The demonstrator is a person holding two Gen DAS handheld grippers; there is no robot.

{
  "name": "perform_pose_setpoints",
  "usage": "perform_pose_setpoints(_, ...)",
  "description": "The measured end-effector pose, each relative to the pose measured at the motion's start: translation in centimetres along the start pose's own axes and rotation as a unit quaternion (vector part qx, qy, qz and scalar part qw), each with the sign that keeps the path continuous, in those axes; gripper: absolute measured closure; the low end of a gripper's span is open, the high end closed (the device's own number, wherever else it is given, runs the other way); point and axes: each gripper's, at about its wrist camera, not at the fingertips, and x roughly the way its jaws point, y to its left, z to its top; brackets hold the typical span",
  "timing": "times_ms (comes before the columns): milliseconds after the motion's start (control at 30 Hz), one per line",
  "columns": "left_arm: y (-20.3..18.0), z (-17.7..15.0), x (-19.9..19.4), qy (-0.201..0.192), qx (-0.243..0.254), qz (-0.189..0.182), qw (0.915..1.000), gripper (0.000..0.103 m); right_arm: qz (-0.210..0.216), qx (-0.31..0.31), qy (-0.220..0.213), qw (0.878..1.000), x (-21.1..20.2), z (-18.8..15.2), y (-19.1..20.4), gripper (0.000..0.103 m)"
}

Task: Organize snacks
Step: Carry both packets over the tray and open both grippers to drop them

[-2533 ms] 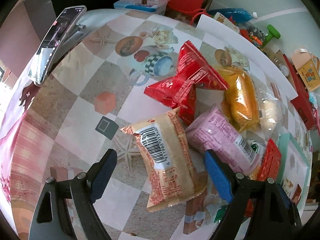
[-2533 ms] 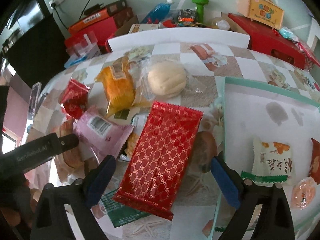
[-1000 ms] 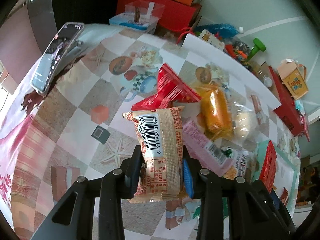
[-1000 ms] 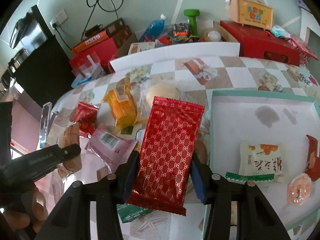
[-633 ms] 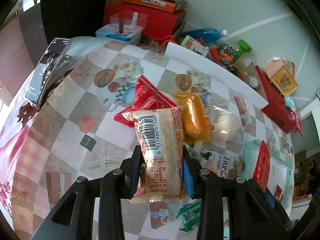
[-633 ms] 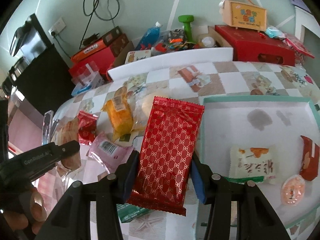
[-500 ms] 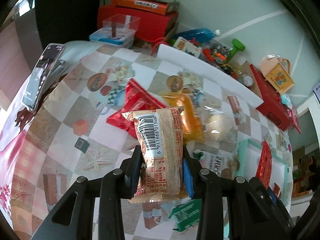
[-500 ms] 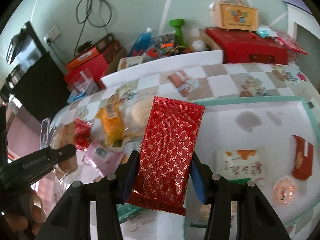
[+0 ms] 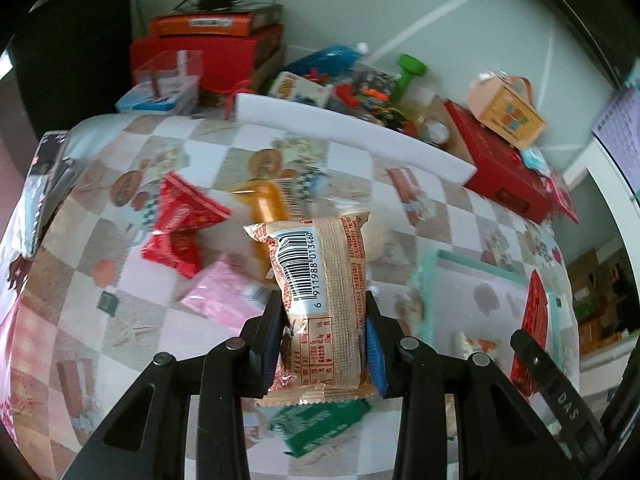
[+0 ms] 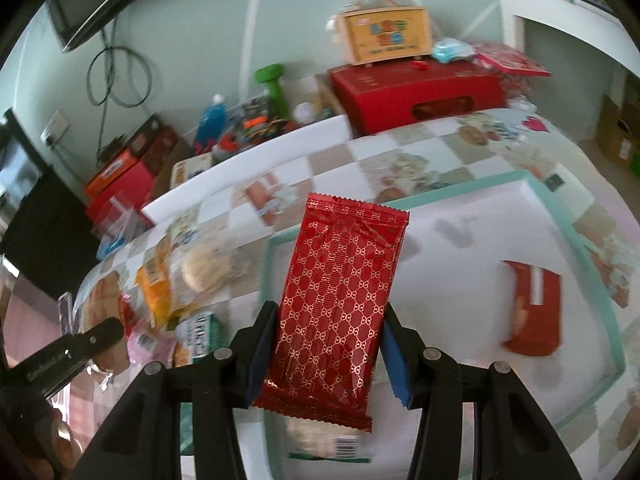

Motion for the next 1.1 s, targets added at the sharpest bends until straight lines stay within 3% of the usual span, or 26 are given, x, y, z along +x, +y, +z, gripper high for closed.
perform_pose_setpoints(500, -9.6, -1.5, 3.2, 0.043, 0.11, -0.052, 0.9917, 0.065, -0.042, 0.097, -0.015, 0.994, -0.6, 1.0, -8.5, 0.051)
perform_pose_setpoints(833, -14.2, -1.4, 6.4, 0.053, 0.156, -0.06, 0.9846, 0.065, -0.036, 0.099, 0.003, 0.994, 1.4, 0.8, -8.9, 0.051)
perform_pose_setpoints(1100, -14.9, -1.7, 7.3, 0.047, 0.159, -0.086, 0.9824, 0.061, -0.052, 0.089, 0.009, 0.995, 1.9, 0.9, -8.7, 0.049)
